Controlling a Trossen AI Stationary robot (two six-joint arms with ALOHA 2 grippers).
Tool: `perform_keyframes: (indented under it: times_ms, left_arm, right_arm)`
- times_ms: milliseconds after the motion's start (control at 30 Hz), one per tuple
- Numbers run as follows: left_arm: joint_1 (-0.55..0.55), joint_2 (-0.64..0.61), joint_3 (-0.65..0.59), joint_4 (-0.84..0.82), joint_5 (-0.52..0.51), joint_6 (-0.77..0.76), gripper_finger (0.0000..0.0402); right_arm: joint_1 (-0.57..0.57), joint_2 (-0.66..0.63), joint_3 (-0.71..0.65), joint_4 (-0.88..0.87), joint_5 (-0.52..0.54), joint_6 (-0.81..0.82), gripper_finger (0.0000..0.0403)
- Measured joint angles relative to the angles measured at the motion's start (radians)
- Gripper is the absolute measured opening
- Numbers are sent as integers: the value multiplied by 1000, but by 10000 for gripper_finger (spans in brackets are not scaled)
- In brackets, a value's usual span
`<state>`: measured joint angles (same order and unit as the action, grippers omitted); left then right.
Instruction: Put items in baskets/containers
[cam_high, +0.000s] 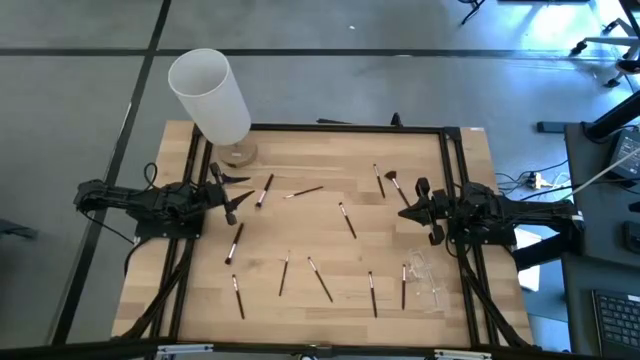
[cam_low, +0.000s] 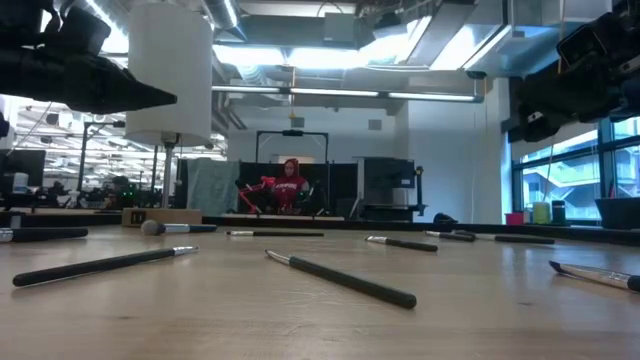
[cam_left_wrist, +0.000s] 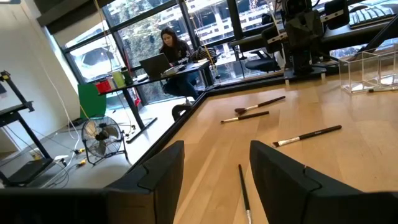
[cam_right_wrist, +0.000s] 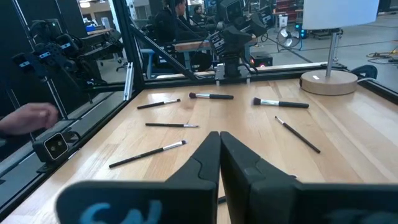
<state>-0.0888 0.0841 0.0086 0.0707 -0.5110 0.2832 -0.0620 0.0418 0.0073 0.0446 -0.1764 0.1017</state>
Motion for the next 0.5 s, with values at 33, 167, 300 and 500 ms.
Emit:
perform_keyframes:
  times_ms: [33,167,300,500]
  left_arm:
    - [0,0,0,0,0,0,180]
    - [0,0,0,0,0,0,180]
    - [0,0,0,0,0,0,180]
    - [0,0,0,0,-1,70,180]
  right_arm:
    - [0,0,0,0,0,-1,12]
    - [0,0,0,0,0,-4,12]
    - [0,0,0,0,0,0,12]
    - [0,0,0,0,0,3,12]
